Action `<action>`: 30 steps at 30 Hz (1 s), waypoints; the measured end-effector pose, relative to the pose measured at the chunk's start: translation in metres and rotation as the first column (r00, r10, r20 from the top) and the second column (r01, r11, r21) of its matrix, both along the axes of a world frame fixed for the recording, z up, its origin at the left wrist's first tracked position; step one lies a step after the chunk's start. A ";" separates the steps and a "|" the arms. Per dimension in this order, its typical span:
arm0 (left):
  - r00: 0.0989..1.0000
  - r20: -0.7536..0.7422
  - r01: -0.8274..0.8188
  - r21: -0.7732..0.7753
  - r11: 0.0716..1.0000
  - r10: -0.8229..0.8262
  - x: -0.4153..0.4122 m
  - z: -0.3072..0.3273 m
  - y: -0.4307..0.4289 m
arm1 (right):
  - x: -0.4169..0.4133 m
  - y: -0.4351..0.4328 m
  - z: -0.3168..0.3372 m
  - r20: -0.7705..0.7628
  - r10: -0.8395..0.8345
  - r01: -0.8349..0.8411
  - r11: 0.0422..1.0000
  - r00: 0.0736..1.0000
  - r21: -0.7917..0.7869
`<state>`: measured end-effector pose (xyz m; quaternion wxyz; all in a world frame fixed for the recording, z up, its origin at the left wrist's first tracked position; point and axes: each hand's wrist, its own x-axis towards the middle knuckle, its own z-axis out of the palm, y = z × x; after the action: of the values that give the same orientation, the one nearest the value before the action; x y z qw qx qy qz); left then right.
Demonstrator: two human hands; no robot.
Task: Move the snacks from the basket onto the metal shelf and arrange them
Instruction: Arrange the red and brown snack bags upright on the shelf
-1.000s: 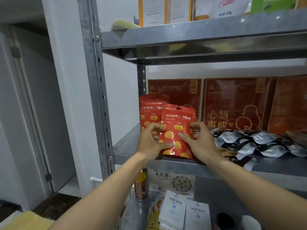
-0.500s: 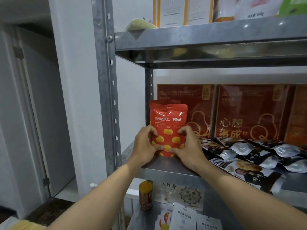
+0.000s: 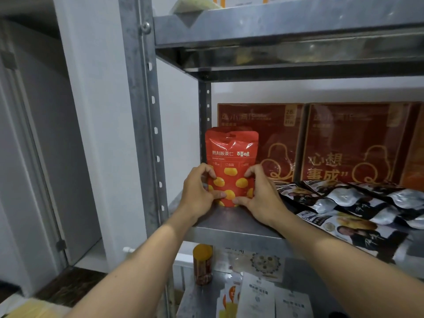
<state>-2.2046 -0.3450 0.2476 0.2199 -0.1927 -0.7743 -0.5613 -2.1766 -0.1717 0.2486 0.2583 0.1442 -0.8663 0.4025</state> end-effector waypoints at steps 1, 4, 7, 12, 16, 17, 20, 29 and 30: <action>1.000 0.006 0.000 0.004 1.000 0.000 0.001 0.000 0.000 | 0.000 0.000 0.000 0.002 0.000 0.000 1.000 1.000 0.003; 1.000 0.014 -0.005 0.004 1.000 0.005 0.002 0.001 0.000 | 0.002 0.000 0.000 -0.003 -0.001 0.001 1.000 1.000 0.022; 1.000 0.024 -0.012 0.033 0.999 0.012 0.003 0.001 0.000 | 0.004 -0.001 0.000 0.000 0.020 -0.020 0.998 1.000 0.053; 0.999 0.043 -0.025 0.056 0.998 0.023 0.002 0.000 -0.001 | 0.003 0.000 -0.001 0.007 0.019 -0.019 0.997 1.000 0.077; 0.998 0.052 -0.033 0.058 0.998 0.030 0.004 0.001 -0.001 | 0.003 0.000 -0.001 0.020 0.011 -0.013 0.997 1.000 0.076; 0.998 0.049 -0.037 0.054 0.998 0.035 0.005 0.001 -0.001 | 0.004 0.000 -0.001 0.024 0.009 -0.011 0.997 1.000 0.076; 0.997 0.035 -0.071 0.025 0.997 0.070 0.008 0.002 0.000 | 0.007 0.000 0.000 0.026 -0.005 0.003 0.996 1.000 0.094; 0.966 -0.050 -0.258 -0.111 0.960 0.254 0.031 0.001 0.002 | 0.035 -0.001 0.006 -0.004 -0.114 0.113 0.974 0.993 0.196; 0.954 -0.090 -0.297 -0.124 0.947 0.288 0.035 0.001 0.003 | 0.041 0.000 0.007 -0.015 -0.128 0.128 0.967 0.992 0.220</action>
<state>-2.1696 -0.3425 0.2486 0.3143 -0.1101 -0.8225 -0.4610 -2.1354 -0.1713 0.2561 0.2666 0.1158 -0.9130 0.2863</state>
